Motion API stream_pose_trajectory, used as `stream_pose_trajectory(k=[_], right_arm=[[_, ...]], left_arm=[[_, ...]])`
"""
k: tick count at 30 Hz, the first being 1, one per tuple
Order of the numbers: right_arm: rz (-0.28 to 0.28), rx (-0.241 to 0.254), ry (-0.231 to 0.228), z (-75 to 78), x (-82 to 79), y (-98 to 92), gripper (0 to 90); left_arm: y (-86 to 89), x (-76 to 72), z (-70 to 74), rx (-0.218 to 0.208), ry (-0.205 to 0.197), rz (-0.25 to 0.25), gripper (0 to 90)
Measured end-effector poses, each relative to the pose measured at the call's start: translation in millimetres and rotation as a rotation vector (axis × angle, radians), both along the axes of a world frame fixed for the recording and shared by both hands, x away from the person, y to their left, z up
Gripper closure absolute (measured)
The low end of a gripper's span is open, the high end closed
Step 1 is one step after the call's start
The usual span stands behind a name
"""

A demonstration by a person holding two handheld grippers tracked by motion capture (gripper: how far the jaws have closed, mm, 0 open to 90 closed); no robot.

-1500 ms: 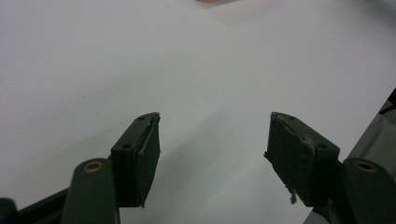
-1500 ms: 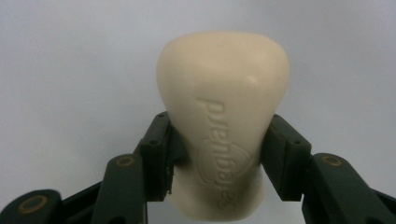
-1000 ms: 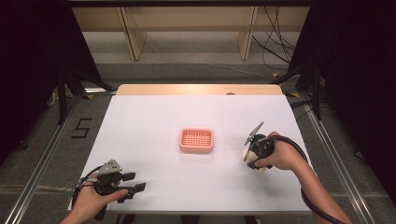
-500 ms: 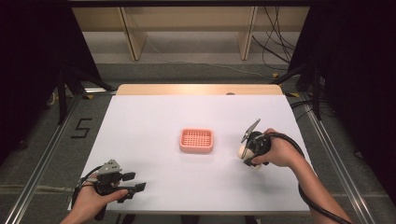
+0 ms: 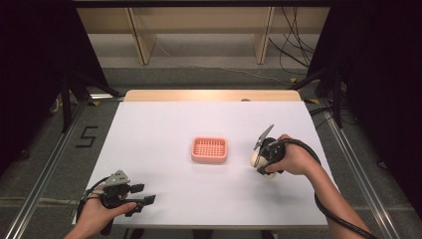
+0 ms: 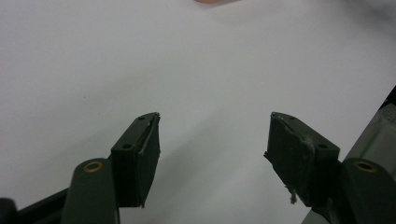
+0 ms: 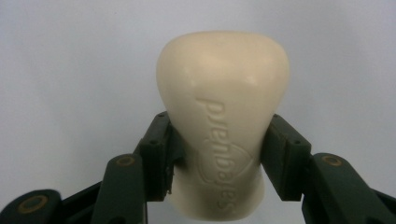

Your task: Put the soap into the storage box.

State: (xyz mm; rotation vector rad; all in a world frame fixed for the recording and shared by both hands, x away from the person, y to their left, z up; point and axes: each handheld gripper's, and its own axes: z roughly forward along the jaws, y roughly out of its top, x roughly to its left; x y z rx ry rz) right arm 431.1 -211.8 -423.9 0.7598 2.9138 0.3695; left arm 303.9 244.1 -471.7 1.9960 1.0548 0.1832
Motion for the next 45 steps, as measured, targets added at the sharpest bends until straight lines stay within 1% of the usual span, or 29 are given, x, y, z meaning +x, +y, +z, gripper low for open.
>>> stream_pose_trajectory(k=[3, 4, 5, 6, 7, 9, 11, 13, 15, 16, 17, 18, 20, 22, 23, 25, 26, 27, 31, 32, 34, 36, 37, 38, 39, 40, 41, 42, 45], right_arm=[[0.000, 0.007, -0.005, 0.8, 0.8, 0.7, 50.5], [0.013, 0.008, -0.005, 1.1, 1.9, 1.2, 50.5], [-0.013, 0.007, 0.001, 1.5, 0.5, 2.1, 50.6], [-0.006, 0.007, -0.004, 1.8, 1.7, 2.0, 50.5], [-0.003, 0.008, -0.006, 1.5, 2.1, 2.6, 50.5], [-0.005, 0.009, 0.003, 2.2, 2.2, 3.2, 50.6], [-0.013, 0.006, -0.008, 2.0, 2.6, 4.4, 50.5], [-0.005, 0.009, 0.002, 2.7, 3.2, 4.7, 50.5], [0.009, 0.011, -0.003, 3.2, 5.1, 5.2, 50.6], [-0.011, 0.004, -0.005, 3.7, 4.5, 6.1, 50.5], [-0.012, 0.009, -0.001, 4.2, 4.6, 6.3, 50.6], [0.008, 0.003, 0.000, 4.4, 6.4, 6.4, 50.5], [-0.009, 0.003, -0.004, 4.7, 6.0, 7.1, 50.5], [0.011, 0.007, 0.000, 4.6, 7.9, 7.3, 50.5], [-0.002, 0.004, -0.002, 5.2, 7.5, 7.7, 50.5], [0.009, 0.007, -0.007, 5.1, 8.8, 8.1, 50.5], [0.005, 0.006, -0.011, 4.9, 9.0, 8.7, 50.6], [-0.014, -0.001, -0.001, 5.7, 8.5, 9.2, 50.5], [0.005, 0.004, -0.007, 5.9, 9.5, 10.0, 50.5], [-0.006, 0.006, 0.003, 5.9, 9.0, 10.6, 50.6], [0.006, 0.002, -0.004, 5.5, 10.3, 11.6, 50.5], [-0.009, 0.005, 0.004, 6.0, 9.9, 12.7, 50.6], [-0.009, 0.005, 0.004, 6.0, 9.9, 12.7, 50.6], [0.027, -0.009, 0.013, 6.7, 12.2, 13.0, 50.5], [-0.007, 0.001, -0.001, 6.1, 10.5, 13.9, 50.5], [-0.004, 0.004, 0.004, 6.3, 10.3, 14.6, 50.6], [0.014, -0.003, -0.001, 6.9, 11.3, 14.8, 50.6], [0.000, -0.008, 0.009, 7.3, 11.1, 15.8, 50.5], [0.011, -0.002, -0.003, 7.3, 12.1, 17.9, 50.5]], left_arm=[[-0.1, 0.1, 0.0, -0.001, 0.000, 0.000, 34.2], [-0.1, 0.1, 0.1, -0.001, 0.000, 0.000, 34.2], [-0.1, 0.1, 0.0, -0.001, -0.001, 0.000, 34.2], [0.0, 0.6, -0.9, -0.013, -0.005, -0.006, 34.2], [0.0, 0.0, 0.0, 0.000, 0.000, -0.001, 34.2], [-0.1, 0.6, -0.9, -0.015, -0.006, -0.006, 34.1], [-0.1, 0.7, -1.0, -0.017, -0.005, -0.008, 34.2], [0.0, 0.6, -1.0, -0.016, -0.005, -0.008, 34.1], [-0.1, 0.6, -0.9, -0.017, -0.005, -0.008, 34.2], [-0.1, 0.7, -0.9, -0.017, -0.005, -0.008, 34.2], [-0.1, 0.7, -0.9, -0.017, -0.005, -0.008, 34.2], [-0.2, 0.7, -1.0, -0.018, -0.005, -0.008, 34.2], [-0.1, 0.6, -1.0, -0.017, -0.005, -0.009, 34.1], [-0.1, 0.6, -0.9, -0.017, -0.006, -0.008, 34.2], [0.0, 0.6, -0.8, -0.017, -0.005, -0.008, 34.2], [0.0, 0.6, -0.8, -0.017, -0.005, -0.007, 34.2], [0.0, 0.5, -0.8, -0.018, -0.004, -0.008, 34.2], [-0.1, 0.5, -0.9, -0.017, -0.005, -0.008, 34.2], [-0.1, 0.8, -0.9, -0.017, -0.005, -0.008, 34.2], [-0.1, 0.7, -0.8, -0.015, -0.004, -0.007, 34.2], [-0.3, 0.0, 0.0, -0.002, 0.000, -0.001, 34.2], [-0.3, 0.0, 0.1, -0.002, 0.001, -0.001, 34.2], [-0.3, 0.7, -0.9, -0.017, -0.004, -0.008, 34.2], [-0.3, 0.1, 0.0, -0.003, 0.000, -0.003, 34.2], [-0.3, 0.1, -0.1, -0.002, 0.000, -0.003, 34.2], [-0.3, 0.8, -1.1, -0.014, -0.005, -0.009, 34.2], [0.3, 1.0, -1.0, -0.008, -0.004, -0.014, 34.2], [0.1, 1.0, -1.1, -0.011, -0.005, -0.013, 34.2], [-0.3, 0.1, 0.1, -0.002, 0.000, -0.003, 34.2]])
